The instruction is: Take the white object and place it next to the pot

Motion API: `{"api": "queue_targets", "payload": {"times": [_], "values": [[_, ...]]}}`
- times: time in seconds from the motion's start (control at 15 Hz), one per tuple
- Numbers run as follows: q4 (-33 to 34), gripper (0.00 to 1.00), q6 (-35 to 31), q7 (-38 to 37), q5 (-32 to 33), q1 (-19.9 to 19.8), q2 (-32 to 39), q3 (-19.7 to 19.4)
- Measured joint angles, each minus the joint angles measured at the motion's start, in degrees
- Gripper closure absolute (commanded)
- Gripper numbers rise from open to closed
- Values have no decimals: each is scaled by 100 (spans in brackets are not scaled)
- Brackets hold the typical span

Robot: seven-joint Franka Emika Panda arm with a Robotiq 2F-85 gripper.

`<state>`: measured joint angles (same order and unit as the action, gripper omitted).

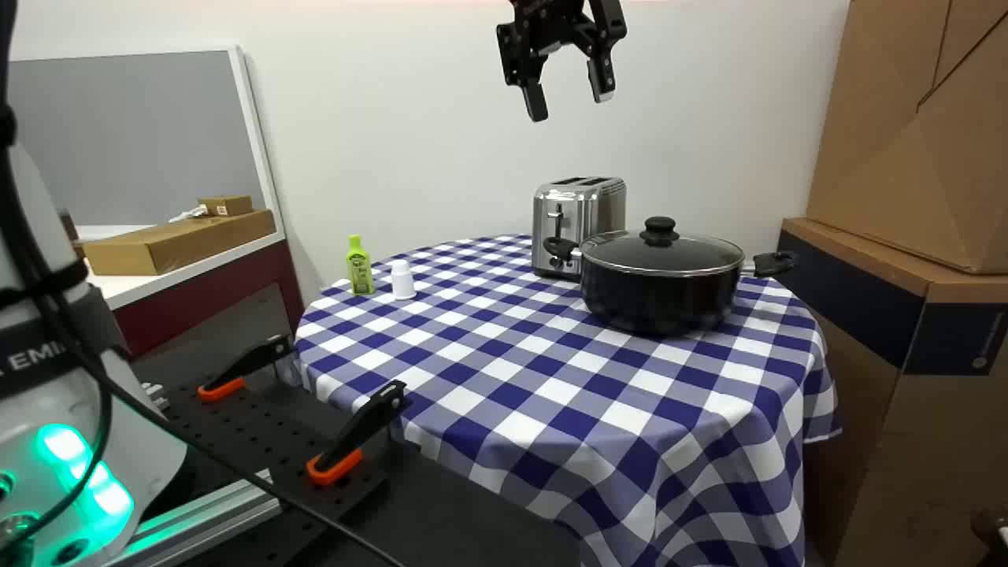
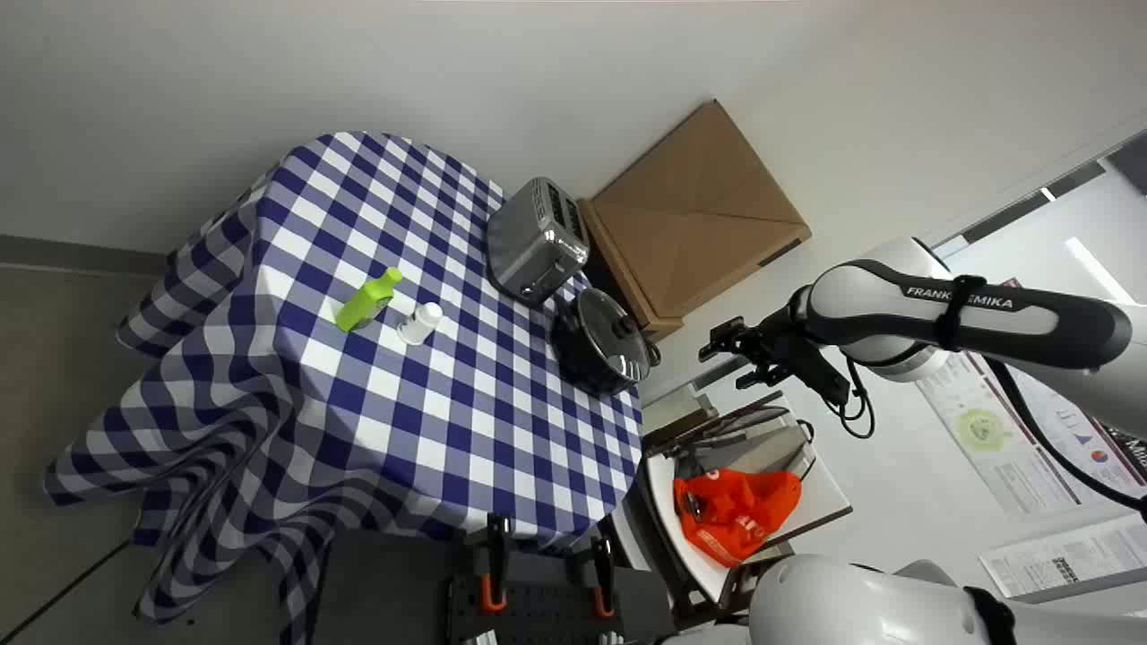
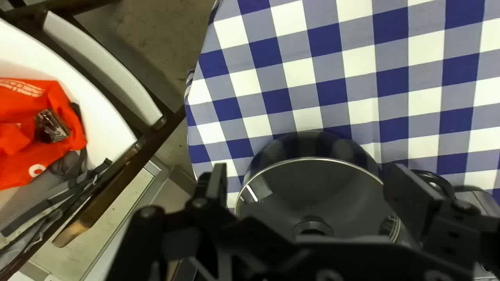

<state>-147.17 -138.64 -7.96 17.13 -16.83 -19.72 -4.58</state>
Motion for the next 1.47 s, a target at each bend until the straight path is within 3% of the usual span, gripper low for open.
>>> {"api": "queue_targets", "payload": {"times": [0.27,0.47,0.67,0.93,1.2,1.47], "values": [[-27,0,0,8,-46,109,5,3],[-261,0,-5,76,-218,583,9,150],[-680,0,-227,79,-237,1180,44,587],[-1128,0,-1075,-57,0,1720,324,1356],[-1129,0,-1766,-132,240,1967,910,1824],[-961,0,-2116,-131,675,1979,1557,1941]]}}
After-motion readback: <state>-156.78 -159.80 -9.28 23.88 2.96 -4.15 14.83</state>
